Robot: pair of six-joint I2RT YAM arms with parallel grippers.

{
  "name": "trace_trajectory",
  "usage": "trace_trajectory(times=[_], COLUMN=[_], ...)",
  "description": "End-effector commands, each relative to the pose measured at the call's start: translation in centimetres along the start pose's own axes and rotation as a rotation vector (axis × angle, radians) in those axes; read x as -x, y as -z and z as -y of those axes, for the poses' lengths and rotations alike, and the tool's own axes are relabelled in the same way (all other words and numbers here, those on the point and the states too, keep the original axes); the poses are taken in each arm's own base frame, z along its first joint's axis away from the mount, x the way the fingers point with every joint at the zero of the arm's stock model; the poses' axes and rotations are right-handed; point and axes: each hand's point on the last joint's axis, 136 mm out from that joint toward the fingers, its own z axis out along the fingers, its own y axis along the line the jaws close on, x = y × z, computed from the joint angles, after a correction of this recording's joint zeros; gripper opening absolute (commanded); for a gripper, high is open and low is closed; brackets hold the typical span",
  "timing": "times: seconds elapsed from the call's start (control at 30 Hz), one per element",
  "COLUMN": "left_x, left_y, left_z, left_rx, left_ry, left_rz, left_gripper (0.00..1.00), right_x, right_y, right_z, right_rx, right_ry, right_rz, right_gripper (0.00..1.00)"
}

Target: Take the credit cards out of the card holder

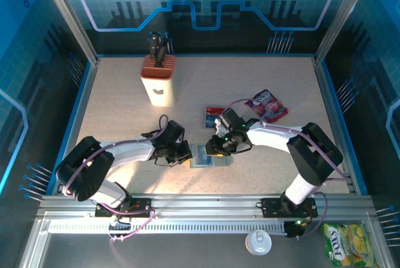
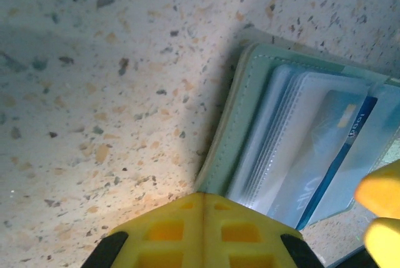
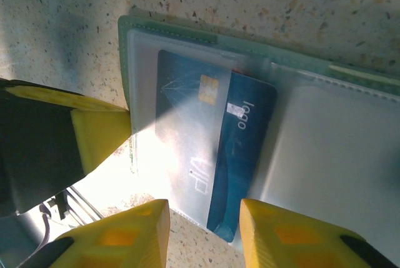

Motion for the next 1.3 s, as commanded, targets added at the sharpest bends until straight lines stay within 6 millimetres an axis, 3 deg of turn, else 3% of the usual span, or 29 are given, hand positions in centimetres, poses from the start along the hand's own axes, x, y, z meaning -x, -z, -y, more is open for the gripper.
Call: trace_trajectory(times=[0.0,0.17,0.47,0.73,1.27], left_x=[-0.4,-0.3,0.5,-0.2,-0.7], left_y=[0.1,0.5,2.2,1.0,-0.6], left_z=[-0.9,-0.5,3.1,4.4,1.6], left_rx=[0.019,0.016,-0.036,-0.048,0.062], left_ry=[0.016,0.009,-0.039,-0.064,-0.071], left_rz=[0.005,0.015,0.033,-0.002,-0.015], left_gripper=[0.02,0.03,0.03,0.03,0.00], right_x=[0.7,0.7,0.4,0.2,-0.3], right_y=[1.6,1.9,0.9,0.0,-0.9], right_z=[0.1,0.2,0.0,0.2,1.2], right_rx=[-0.020,-0.007,0.039,0.058,0.047], right_ry=[0.009,0.003,-0.015,-0.026,-0.043], right_rz=[0.045,0.053,0.027,0.012,-0.008], right_gripper=[0.36,0.36,0.35,0.35,0.34])
